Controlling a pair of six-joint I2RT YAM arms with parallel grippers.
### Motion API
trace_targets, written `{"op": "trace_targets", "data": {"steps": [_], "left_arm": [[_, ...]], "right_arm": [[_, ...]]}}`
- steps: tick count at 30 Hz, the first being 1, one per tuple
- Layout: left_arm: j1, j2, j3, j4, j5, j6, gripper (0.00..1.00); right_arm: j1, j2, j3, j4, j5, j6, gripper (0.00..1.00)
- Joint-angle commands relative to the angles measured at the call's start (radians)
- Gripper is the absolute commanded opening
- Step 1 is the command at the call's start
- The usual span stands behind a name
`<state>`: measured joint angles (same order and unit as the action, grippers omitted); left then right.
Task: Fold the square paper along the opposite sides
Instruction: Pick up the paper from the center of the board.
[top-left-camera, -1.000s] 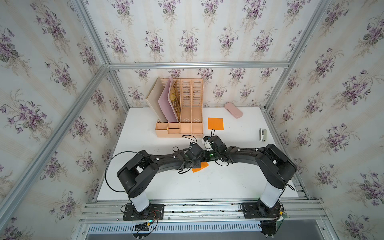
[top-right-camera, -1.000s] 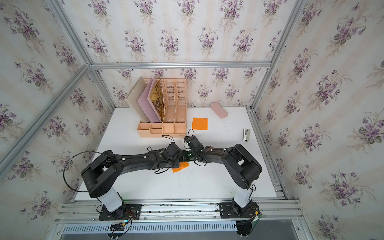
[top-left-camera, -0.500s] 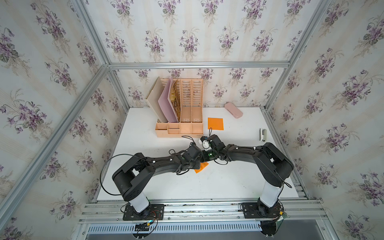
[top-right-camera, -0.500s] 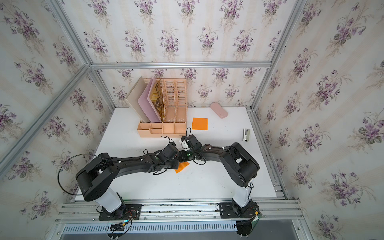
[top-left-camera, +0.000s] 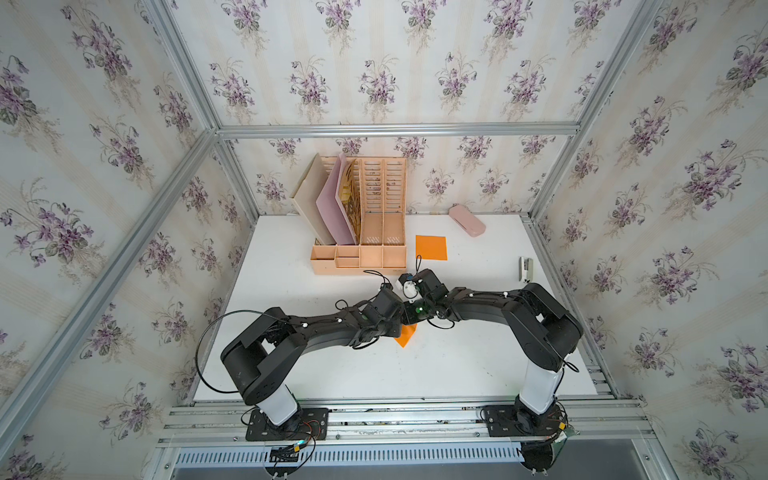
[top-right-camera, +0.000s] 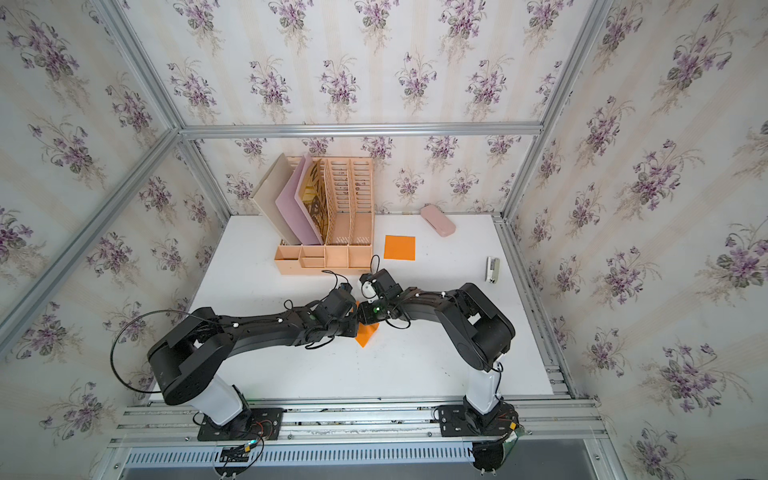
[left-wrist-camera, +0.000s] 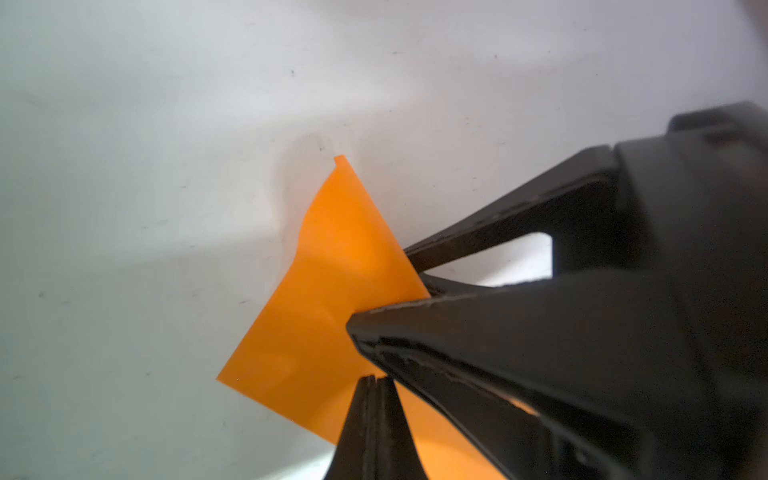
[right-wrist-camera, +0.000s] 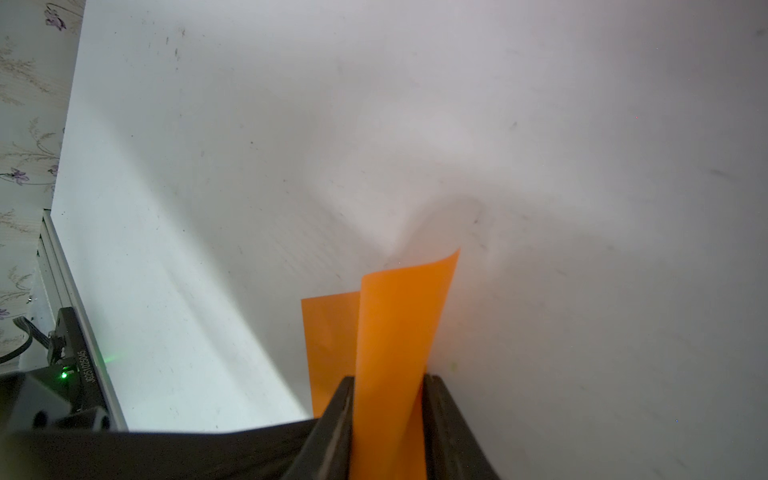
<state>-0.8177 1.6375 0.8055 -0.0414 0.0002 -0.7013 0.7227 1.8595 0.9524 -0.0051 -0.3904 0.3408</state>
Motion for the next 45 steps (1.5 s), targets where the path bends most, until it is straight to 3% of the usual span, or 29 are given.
{"op": "trace_targets", "data": {"steps": [1,7,12,17,22,23,31,36,45], "left_arm": [[0.003,-0.013,0.004,0.054,-0.027,0.022,0.0],[0.011,-0.065,0.044,-0.017,-0.077,0.074,0.0],[0.025,-0.183,0.117,-0.155,-0.181,0.164,0.02],[0.044,-0.358,0.172,-0.25,-0.304,0.247,0.28],[0.058,-0.464,0.21,-0.276,-0.299,0.313,0.57],[0.061,-0.481,0.218,-0.278,-0.285,0.323,0.65],[0.079,-0.56,0.28,-0.262,-0.068,0.414,0.99],[0.113,-0.585,0.295,-0.212,0.144,0.426,0.99],[0.158,-0.607,0.288,-0.077,0.405,0.377,0.99]], "right_arm": [[0.005,0.018,-0.011,-0.219,0.008,0.001,0.3],[0.002,0.014,-0.013,-0.218,0.017,-0.002,0.3],[-0.007,-0.016,-0.016,-0.209,0.012,0.006,0.3],[-0.024,-0.117,-0.006,-0.21,0.005,0.023,0.29],[-0.051,-0.26,0.031,-0.234,0.015,0.036,0.3],[-0.057,-0.289,0.043,-0.241,0.02,0.037,0.3],[-0.144,-0.511,0.142,-0.238,0.039,0.04,0.3],[-0.24,-0.626,0.134,-0.053,-0.066,0.055,0.32],[-0.286,-0.687,0.094,0.324,-0.352,0.133,0.34]]}}
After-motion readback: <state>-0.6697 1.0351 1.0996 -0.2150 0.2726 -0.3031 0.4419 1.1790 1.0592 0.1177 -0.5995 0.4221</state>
